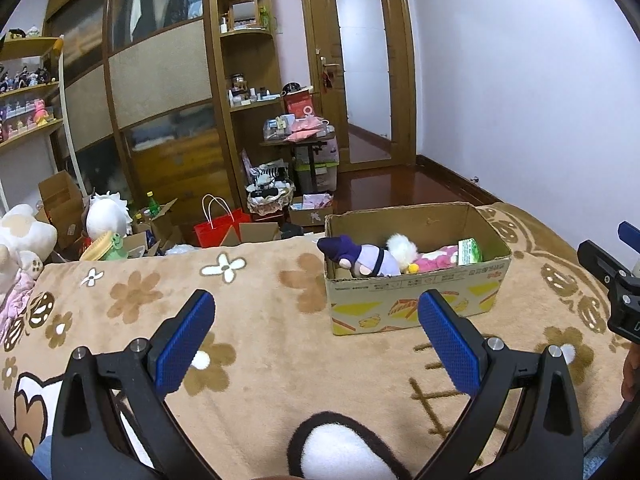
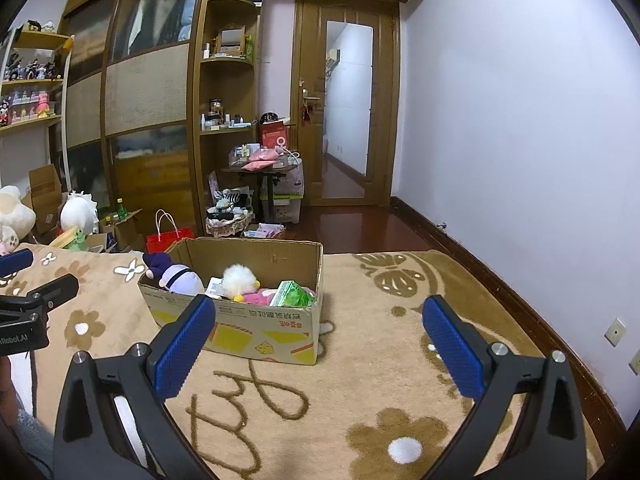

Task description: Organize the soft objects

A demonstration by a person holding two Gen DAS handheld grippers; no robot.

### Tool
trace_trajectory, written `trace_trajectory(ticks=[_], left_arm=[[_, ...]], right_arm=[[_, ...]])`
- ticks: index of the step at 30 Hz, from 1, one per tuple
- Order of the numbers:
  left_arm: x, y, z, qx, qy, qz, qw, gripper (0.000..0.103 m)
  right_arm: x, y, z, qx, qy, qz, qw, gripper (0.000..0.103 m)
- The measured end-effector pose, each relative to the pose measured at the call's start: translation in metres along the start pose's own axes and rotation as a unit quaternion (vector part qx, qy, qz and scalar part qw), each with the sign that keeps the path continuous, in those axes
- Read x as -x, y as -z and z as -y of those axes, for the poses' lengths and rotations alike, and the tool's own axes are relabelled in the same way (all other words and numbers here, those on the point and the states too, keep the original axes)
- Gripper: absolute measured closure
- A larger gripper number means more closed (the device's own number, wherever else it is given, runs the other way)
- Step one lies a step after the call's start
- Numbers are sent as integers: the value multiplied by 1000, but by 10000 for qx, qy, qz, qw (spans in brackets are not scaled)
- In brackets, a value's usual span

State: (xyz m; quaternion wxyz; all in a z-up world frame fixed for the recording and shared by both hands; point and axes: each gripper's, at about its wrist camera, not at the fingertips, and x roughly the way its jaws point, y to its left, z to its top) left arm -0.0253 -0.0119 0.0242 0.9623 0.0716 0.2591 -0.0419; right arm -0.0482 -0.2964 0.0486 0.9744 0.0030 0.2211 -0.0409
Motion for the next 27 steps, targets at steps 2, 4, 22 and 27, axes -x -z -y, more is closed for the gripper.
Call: trace_trajectory(ticks=[2, 4, 22, 27], left_arm=[[0, 0, -1, 3, -2, 7, 10000, 2], [0, 0, -1, -7, -3, 9, 10000, 2], [1, -1, -1, -57, 4, 13, 10000, 2], [1, 0, -2, -58, -29, 40, 10000, 2]], right_arm=[[-1, 0, 0, 4, -8, -1, 10000, 0], [-1, 1, 0, -10, 7, -11, 10000, 0], [-8, 6, 12, -207, 43, -35, 9998, 0], [-8, 6, 12, -180, 38, -38, 9998, 0]])
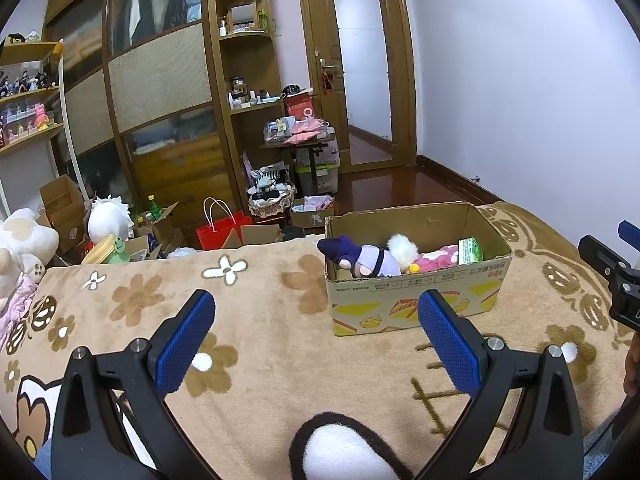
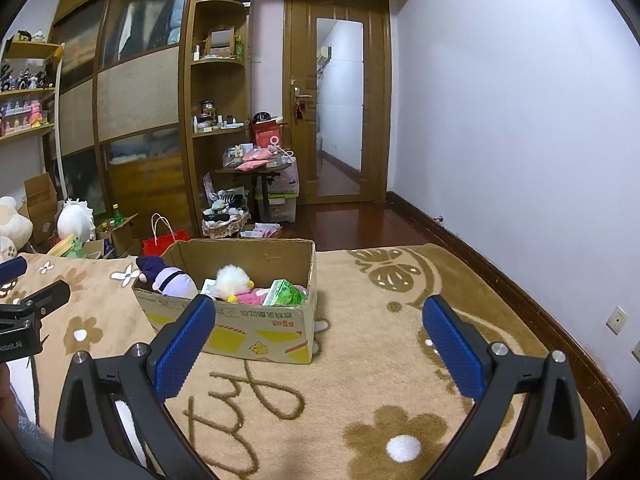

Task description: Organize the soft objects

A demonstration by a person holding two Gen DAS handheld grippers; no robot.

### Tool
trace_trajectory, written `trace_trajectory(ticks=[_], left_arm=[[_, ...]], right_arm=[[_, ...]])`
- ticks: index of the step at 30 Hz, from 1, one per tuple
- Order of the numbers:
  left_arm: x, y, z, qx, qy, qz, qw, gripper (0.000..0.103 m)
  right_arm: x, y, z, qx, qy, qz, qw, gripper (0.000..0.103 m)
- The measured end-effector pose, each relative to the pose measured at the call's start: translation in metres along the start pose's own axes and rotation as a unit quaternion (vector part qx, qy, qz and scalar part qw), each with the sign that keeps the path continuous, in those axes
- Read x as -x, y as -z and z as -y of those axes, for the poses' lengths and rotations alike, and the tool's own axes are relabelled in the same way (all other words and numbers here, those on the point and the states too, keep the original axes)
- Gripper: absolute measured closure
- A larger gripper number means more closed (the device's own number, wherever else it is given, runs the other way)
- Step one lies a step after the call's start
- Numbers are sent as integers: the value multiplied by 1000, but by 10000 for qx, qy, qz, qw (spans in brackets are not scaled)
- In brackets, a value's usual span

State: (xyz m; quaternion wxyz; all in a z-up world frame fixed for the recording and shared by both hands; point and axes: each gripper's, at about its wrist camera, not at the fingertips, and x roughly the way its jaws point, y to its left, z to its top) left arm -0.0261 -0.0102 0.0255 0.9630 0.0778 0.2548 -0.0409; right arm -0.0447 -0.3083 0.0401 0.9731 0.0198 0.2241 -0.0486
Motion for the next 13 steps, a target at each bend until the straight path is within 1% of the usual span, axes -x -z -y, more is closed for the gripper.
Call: trace_trajectory(ticks=[13], left_arm=[[0, 1, 1, -17, 16, -13, 10000, 2]], right_arm=[[0, 1, -1, 34, -24, -11, 10000, 0]])
